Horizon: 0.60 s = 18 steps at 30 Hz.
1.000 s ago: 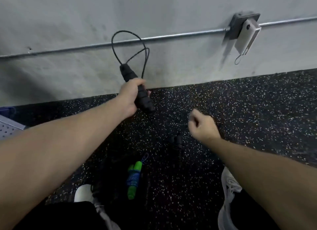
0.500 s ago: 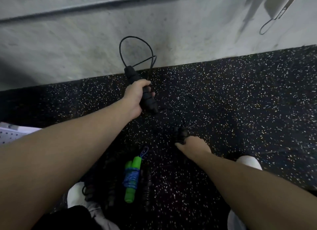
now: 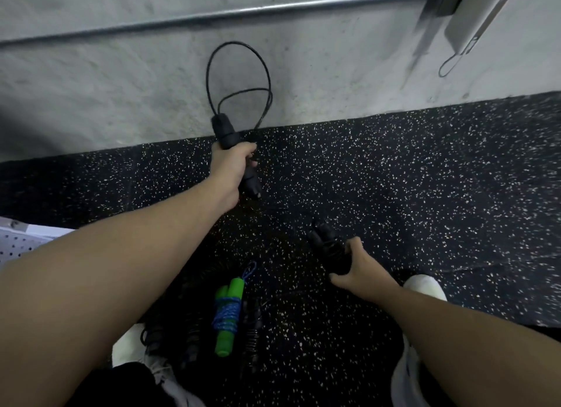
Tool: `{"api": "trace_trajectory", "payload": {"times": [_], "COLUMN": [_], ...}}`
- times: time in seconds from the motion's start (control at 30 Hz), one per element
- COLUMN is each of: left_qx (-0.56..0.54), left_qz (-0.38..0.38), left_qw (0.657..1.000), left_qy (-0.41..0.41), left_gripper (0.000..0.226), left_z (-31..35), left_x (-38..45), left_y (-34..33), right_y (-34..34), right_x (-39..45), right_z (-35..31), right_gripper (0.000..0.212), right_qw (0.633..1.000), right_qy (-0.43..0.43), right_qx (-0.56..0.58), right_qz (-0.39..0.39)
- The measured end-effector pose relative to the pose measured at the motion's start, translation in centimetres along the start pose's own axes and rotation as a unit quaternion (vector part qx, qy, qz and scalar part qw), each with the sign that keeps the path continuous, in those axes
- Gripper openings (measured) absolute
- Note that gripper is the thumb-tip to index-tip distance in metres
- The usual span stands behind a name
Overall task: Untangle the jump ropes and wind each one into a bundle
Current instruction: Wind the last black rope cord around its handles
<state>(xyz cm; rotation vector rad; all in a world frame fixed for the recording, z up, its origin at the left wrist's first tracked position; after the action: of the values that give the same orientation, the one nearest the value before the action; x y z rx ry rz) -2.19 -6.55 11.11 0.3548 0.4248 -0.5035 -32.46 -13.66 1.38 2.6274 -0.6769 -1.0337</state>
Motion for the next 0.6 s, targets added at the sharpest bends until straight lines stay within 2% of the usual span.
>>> {"api": "trace_trajectory", "payload": {"times": [0.13, 0.2, 0.33, 0.47, 0.53, 0.6], "left_qx": [-0.047, -0.054, -0.066, -0.115, -0.157, -0.175], "left_qz": [0.016, 0.021, 0.049, 0.107, 0.098, 0.053], "left_qw": [0.999, 0.998, 0.994, 0.984, 0.981, 0.983], "left_qy": [-0.018, -0.033, -0.074, -0.087, -0.062, -0.021], "left_gripper": [0.029, 0.029, 0.027, 0.029, 0.025, 0.018], "left_z": [2.1, 3.0, 5.5, 7.2, 7.1, 6.5], "left_x": [-1.0, -1.6, -1.8, -0.6, -0.1, -0.2], "left_y": [0.7, 1.0, 3.2, 6.2, 6.9, 6.5], "right_y": [0.7, -0.3, -1.6, -1.5, -1.5, -1.8], "right_x": [-1.7, -2.0, -1.8, -0.5, 0.1, 0.6], "right_z": [1.3, 1.6, 2.2, 2.8, 2.8, 2.7], "right_gripper": [0.058, 0.067, 0.07, 0.1, 0.097, 0.088], "right_qw": [0.989, 0.982, 0.993, 0.988, 0.985, 0.992], "right_qy": [-0.024, -0.036, -0.111, -0.147, -0.151, -0.104], "right_qx": [-0.114, -0.146, -0.016, 0.052, 0.085, 0.068], "right_qz": [-0.093, -0.114, -0.042, -0.022, -0.009, -0.008]}}
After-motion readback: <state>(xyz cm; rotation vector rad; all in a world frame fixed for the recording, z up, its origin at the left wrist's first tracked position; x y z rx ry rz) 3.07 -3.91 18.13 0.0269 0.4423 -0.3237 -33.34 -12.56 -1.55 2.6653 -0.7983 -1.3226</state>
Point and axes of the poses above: each hand's wrist, its own x-axis towards the middle knuckle, its own y-axis out of the back of the hand, z = x × y, the point moved 3 cm from there along x, towards the middle knuckle, and after that the axes turned 14 degrees about x, right-handed, at the moved point
